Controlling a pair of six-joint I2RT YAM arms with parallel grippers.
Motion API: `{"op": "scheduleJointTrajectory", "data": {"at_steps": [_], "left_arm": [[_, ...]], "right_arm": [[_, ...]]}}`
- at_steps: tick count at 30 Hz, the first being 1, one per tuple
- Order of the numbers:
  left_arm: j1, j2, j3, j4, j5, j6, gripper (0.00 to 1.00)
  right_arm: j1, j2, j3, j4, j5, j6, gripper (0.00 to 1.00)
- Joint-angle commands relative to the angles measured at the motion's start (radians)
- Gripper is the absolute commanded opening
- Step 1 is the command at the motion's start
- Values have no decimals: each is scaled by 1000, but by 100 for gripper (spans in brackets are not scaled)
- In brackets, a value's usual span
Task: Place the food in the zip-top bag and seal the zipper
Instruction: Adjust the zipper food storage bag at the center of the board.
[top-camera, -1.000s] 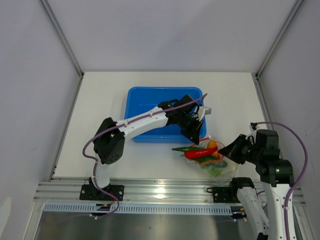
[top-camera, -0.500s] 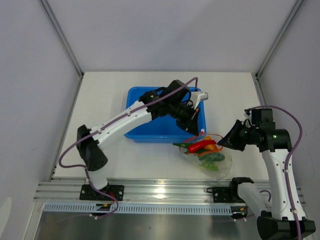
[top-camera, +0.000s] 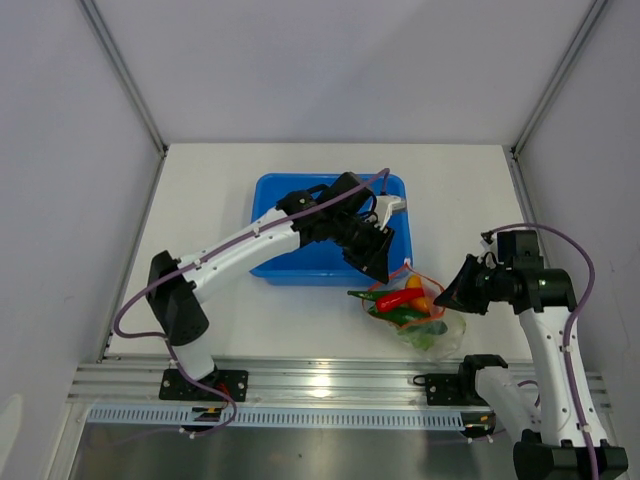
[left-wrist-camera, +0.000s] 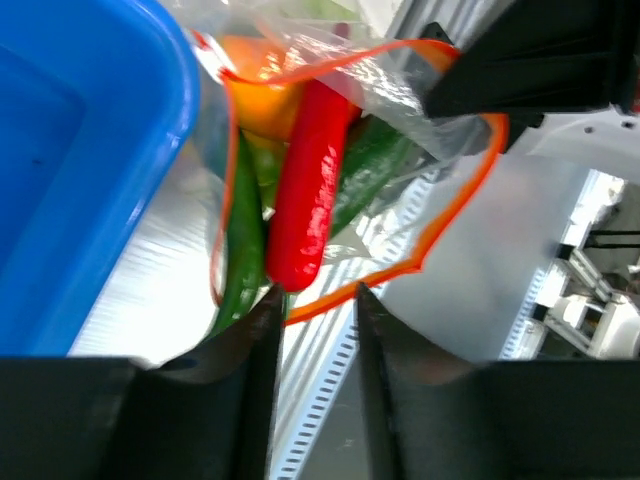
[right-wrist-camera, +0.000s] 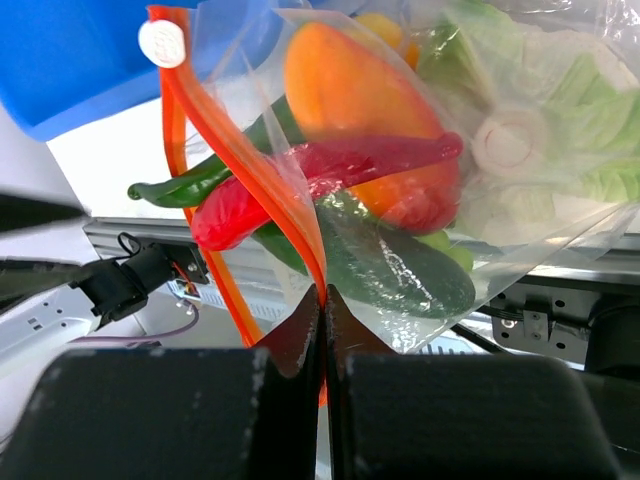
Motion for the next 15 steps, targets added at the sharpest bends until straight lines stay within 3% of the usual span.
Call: {"op": "scheduleJointTrajectory", "data": {"at_steps": [1,7,15], "left_arm": [[7,16,-5,13,-52,33,43],[8,75,-4,39,-71,22,53],[8,131,18,50,-41,10,45]], "right_arm": [[5,-39,3,-13,-16,-9,0],[5,-73,4,12,-43,46,0],[5,-88,6,7,-39,53,0]]}}
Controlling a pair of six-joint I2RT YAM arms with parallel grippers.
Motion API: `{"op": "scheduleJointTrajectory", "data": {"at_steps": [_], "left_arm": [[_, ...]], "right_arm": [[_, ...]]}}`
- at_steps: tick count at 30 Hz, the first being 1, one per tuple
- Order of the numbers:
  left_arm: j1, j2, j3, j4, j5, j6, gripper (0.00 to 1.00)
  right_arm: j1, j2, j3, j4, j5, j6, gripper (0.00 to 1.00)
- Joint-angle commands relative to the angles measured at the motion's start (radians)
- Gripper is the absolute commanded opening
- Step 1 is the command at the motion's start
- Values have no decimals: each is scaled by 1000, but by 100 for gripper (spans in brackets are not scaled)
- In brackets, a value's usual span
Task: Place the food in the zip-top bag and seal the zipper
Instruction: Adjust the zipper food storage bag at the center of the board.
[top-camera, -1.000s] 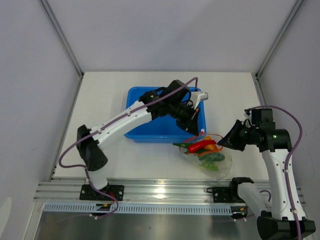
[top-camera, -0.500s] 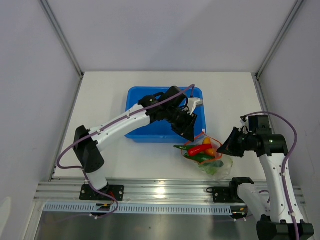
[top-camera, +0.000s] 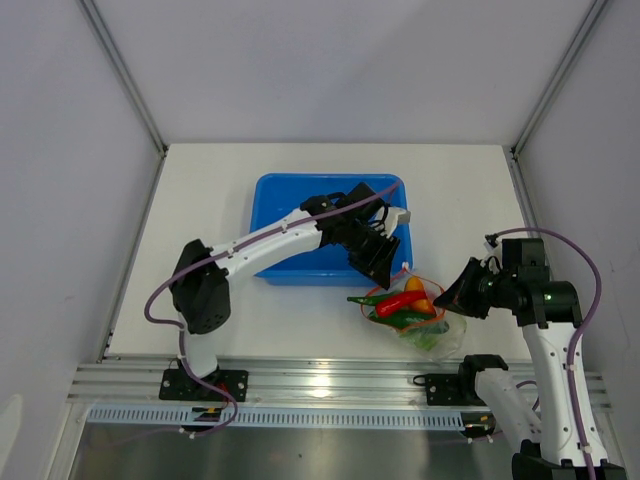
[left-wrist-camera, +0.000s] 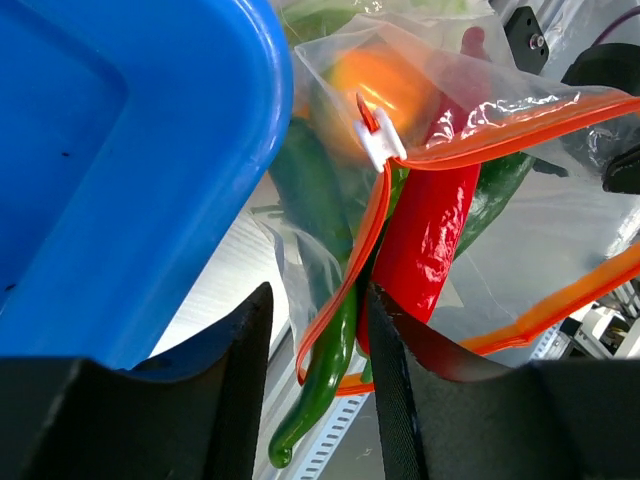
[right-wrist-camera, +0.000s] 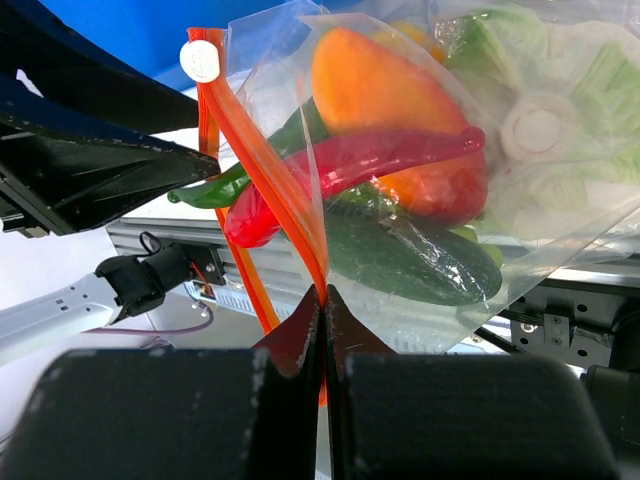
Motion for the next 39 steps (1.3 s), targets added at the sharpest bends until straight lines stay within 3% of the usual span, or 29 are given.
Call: {"op": "scheduleJointTrajectory", "data": {"at_steps": [1,6,16,22,26,39], "left_arm": [[6,-3,12,43,10,-2,44],[3,13,-26,64,15,-11,40],[-7,25,-79,101,-2,-7,0],[-5,-67,-22,40,-3,18,0],[-5,-177,-4,49,75,-19,0],[-30,-266,-108,310,251,-240,0]], "right_arm": [[5,-9,6,11,-13,18,0],[5,-14,6,22,-12,24,0],[4,-18,9,35,-1,46,0],[4,-17,47,28,-15,55,0],[2,2,81,23,-65,55,0],[33,38,-43,132,-185,29,0]]}}
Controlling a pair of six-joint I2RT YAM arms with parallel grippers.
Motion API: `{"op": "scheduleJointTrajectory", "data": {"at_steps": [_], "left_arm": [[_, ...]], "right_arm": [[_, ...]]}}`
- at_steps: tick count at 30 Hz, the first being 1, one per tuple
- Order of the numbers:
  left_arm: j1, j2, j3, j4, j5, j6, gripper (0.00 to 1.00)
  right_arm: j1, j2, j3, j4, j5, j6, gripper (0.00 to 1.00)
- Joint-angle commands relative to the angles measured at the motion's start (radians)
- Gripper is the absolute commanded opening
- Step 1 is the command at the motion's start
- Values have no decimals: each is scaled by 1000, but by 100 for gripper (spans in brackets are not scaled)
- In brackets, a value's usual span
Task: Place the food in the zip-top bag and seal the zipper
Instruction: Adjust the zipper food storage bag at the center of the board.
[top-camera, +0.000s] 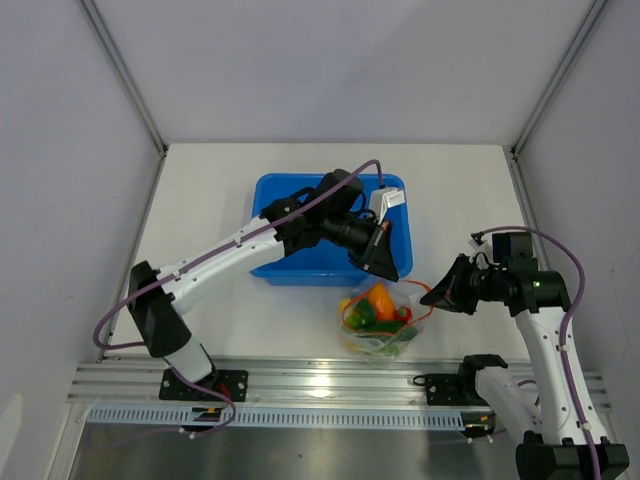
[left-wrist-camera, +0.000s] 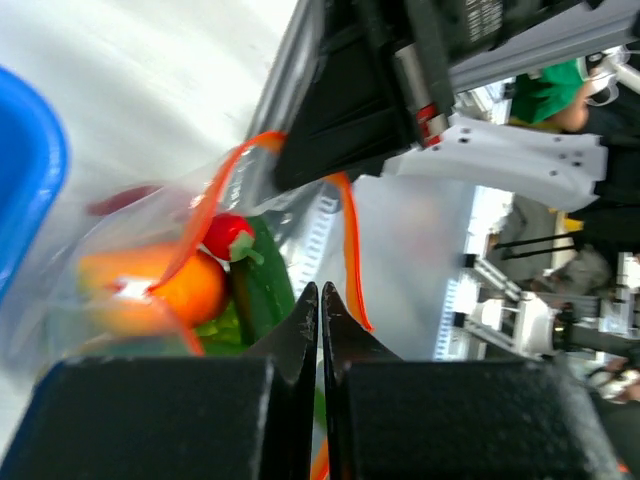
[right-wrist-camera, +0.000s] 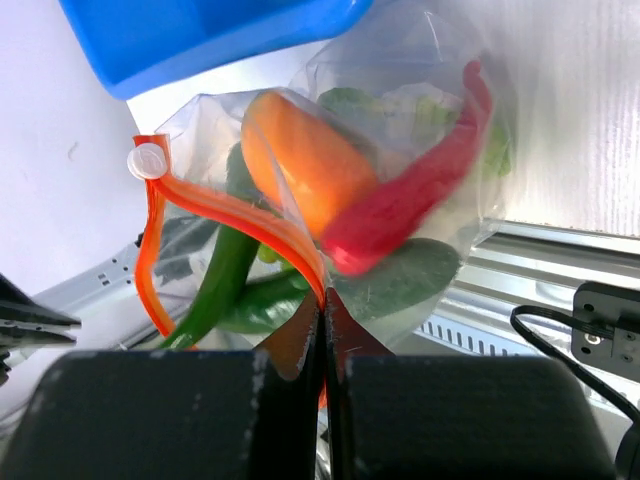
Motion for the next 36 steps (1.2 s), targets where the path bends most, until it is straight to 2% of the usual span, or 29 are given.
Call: {"op": "scheduleJointTrajectory", "data": {"at_steps": [1,3,4,7,9,10,11,13,15,17,21,24,27,29,30,31,33,34,36], "left_arm": [[-15,17,-26,128,64,-104,0],[-15,60,-29,97,43,-96,0],[-17,61,-70,141,26,-99,0],[-23,-1,-220,244,-26,-119,0],[-27,-81,-303,238,-138,-99,4],[-32,-110,-320,235,-179,-95,11],[-35,-144,-339,235,-218,-92,34],[-43,-253,-394,234,-312,-81,41],[-44,-340,-414,196,-388,-78,59],[-47,-405,-447,191,-440,-81,99],[-46,-604,-559,253,-554,-104,100],[-37,-653,-595,312,-585,-139,99],[-34,-670,-616,367,-571,-177,99],[-33,-661,-626,396,-493,-161,99],[-32,-660,-642,407,-464,-138,94],[-32,-658,-653,407,-461,-136,69],[-33,-644,-652,337,-497,-188,49],[-33,-638,-644,295,-510,-214,44],[-38,-611,-633,174,-545,-324,41]], "right_arm": [[17,-23,-14,76,-33,-21,0],[17,-23,-34,74,-31,-43,0],[19,-31,-49,83,-39,-49,0],[22,-60,-72,123,-30,-63,0],[23,-69,-86,117,7,-83,0],[25,-75,-89,113,19,-84,0],[26,-92,-95,119,23,-83,0],[26,-110,-100,132,16,-68,0],[26,-118,-106,139,10,-57,0],[30,-115,-108,154,9,-54,0],[37,-89,-85,209,29,-64,0],[42,-72,-81,252,39,-72,0],[42,-65,-100,287,39,-69,0],[42,-71,-108,316,39,-67,0],[42,-74,-111,327,41,-67,0],[43,-77,-111,330,47,-66,0],[42,-88,-115,330,49,-67,0],[43,-89,-117,329,47,-64,0],[43,-91,-112,324,43,-67,0]]}}
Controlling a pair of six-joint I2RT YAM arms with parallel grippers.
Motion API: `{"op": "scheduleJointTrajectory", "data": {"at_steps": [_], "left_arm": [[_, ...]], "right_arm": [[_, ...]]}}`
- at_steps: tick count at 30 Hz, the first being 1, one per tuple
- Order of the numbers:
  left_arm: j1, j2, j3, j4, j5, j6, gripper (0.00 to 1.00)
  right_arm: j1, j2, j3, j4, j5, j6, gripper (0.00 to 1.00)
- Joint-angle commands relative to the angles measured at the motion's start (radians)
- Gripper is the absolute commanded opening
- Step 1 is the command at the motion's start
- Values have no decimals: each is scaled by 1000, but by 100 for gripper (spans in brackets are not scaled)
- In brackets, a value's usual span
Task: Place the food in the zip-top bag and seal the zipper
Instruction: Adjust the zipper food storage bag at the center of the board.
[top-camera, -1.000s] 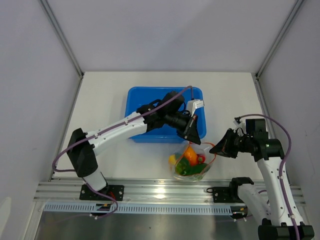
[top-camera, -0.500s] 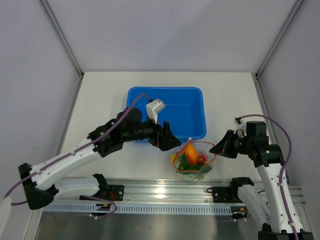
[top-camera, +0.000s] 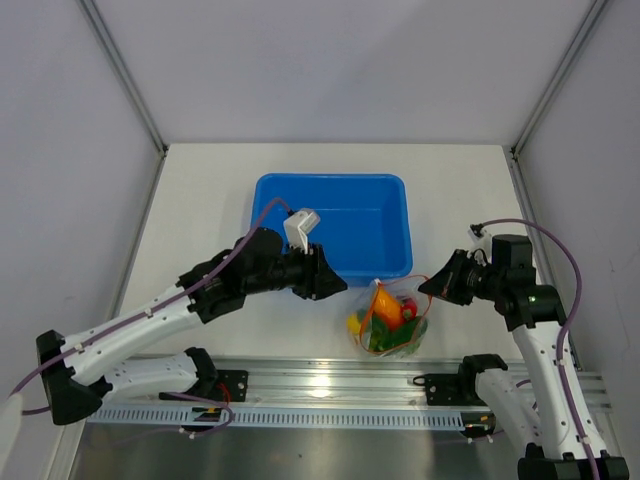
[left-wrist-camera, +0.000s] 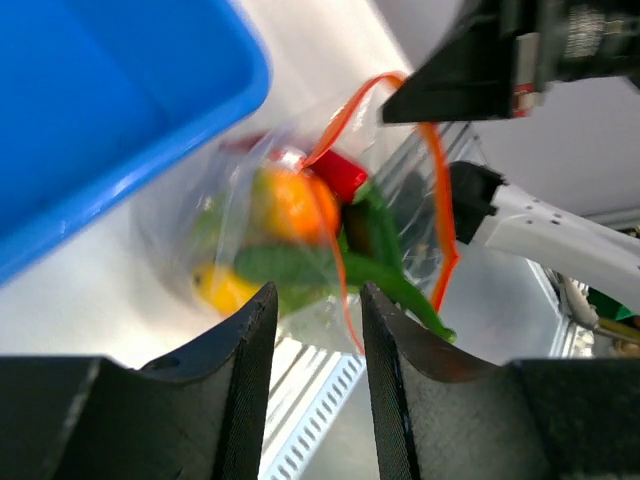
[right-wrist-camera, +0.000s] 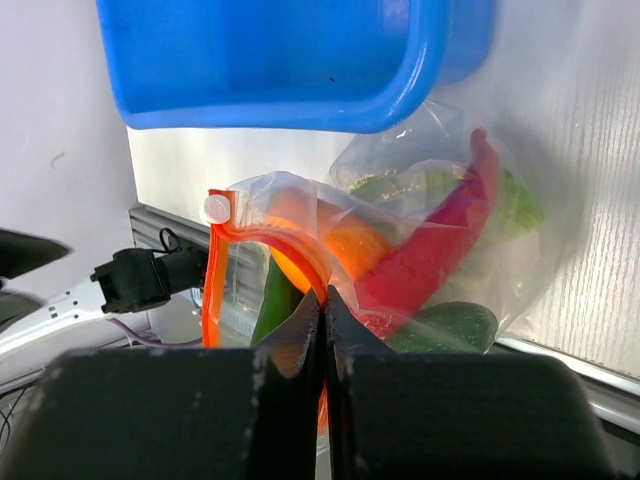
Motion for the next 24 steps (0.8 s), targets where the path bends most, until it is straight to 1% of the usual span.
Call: {"op": "scheduleJointTrajectory", "data": {"at_steps": [1,3,5,6,7,10,15,18,21,24], "left_arm": [[-14,23,10,-153,-44,-179,41],[-32,49,-3,-171,-47,-263,42],[-98,66,10,-171,-85,-291,43],[-150,90,28,-179,-130,-317,44],[-172,107,48,-193,-145,-331,47],[-223,176,62,-191,-145,-392,50],[-269,222,55,-155,-145,-437,51],[-276,247,59,-148,-147,-445,51],[-278,274,58,-141,-145,-448,49],[-278,306,59,-110,-119,-448,41]], "right_arm": [[4,-15,2,46,10,-19,0],[6,-30,3,35,16,-25,0],[6,-39,3,29,21,-30,0],[4,-45,0,22,24,-33,0],[7,-48,-2,20,25,-34,0],[8,-58,-8,18,25,-33,0],[8,-73,-15,11,27,-37,0],[9,-82,-29,14,24,-36,0],[11,-84,-41,25,18,-31,0],[14,-84,-43,29,18,-24,0]]}}
